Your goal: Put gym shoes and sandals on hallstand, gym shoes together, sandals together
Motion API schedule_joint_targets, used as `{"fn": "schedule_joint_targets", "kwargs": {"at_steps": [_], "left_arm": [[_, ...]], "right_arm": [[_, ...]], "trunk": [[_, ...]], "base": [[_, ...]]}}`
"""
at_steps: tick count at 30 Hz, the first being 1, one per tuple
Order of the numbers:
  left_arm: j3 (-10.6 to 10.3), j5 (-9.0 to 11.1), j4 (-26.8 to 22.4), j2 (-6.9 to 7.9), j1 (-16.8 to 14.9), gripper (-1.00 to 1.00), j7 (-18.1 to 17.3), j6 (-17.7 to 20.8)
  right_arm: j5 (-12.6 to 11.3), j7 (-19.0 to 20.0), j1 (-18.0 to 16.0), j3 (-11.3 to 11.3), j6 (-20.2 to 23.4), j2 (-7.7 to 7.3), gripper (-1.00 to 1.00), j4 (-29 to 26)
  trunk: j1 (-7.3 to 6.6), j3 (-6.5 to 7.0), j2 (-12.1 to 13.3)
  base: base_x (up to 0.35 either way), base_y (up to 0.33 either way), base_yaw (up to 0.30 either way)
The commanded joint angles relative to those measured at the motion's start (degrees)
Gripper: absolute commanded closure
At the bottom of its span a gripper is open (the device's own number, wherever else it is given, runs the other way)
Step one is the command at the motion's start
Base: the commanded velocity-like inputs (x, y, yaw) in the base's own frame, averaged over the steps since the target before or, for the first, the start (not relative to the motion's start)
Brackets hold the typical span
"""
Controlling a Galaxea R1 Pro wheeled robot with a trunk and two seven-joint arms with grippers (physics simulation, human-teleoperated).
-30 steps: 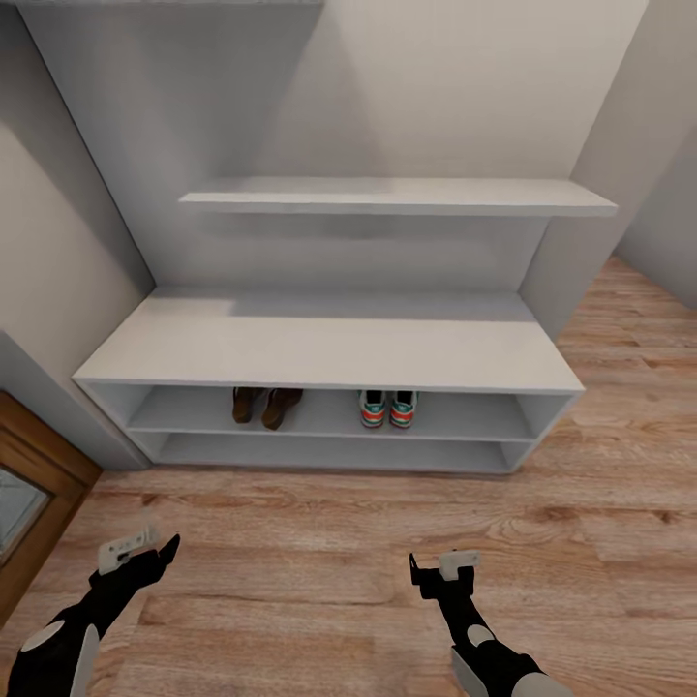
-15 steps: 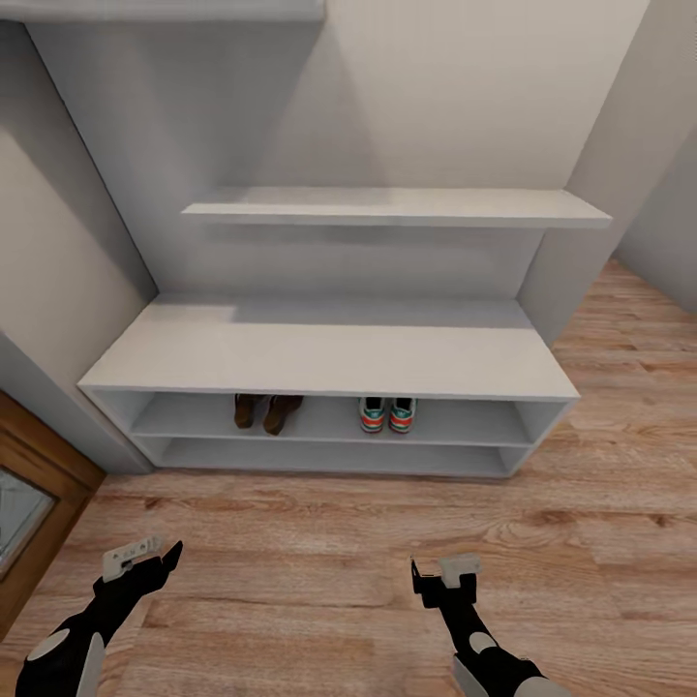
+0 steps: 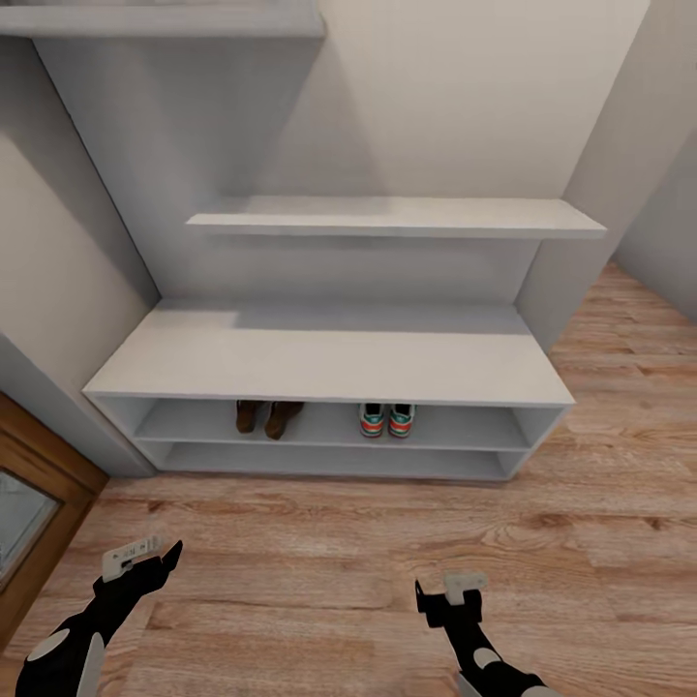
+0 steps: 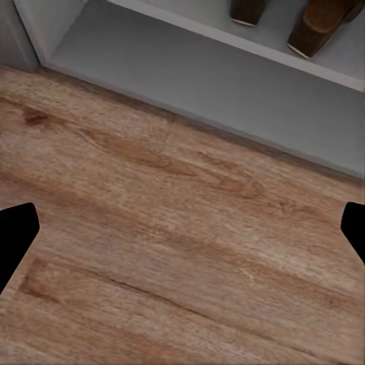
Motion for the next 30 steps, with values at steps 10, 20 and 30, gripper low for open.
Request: {"fn": "schedule_joint_targets", "kwargs": {"at_steps": [10,20,30], "left_arm": [[0.2,-0.07,-0.07,-0.03,-0.04,-1.0,-0.4,0.36],[0.16,0.02,-0.01,-0.03,-0.04,-1.0,-0.4,0.36],[0.14,-0.02,0.27,-0.03,-0.04,-1.0,-0.4,0.36]], "right_arm": [[-0.45,-0.23,-0.04,0.5,-0.17,0.01,-1.0,0.32],[-0.45,-0.23,-0.04,0.53,-0.17,0.01,-1.0,0.36],[-0.45,-0.23,-0.04,0.51,-0.17,0.01,-1.0,0.36]], "trunk": [[-2.21,1.76,4.01],[-4.4,3.56,8.02],[-6.6,5.35,12.03]], "base": [[0.0,0.0,0.0],[0.0,0.0,0.0],[0.0,0.0,0.0]]}}
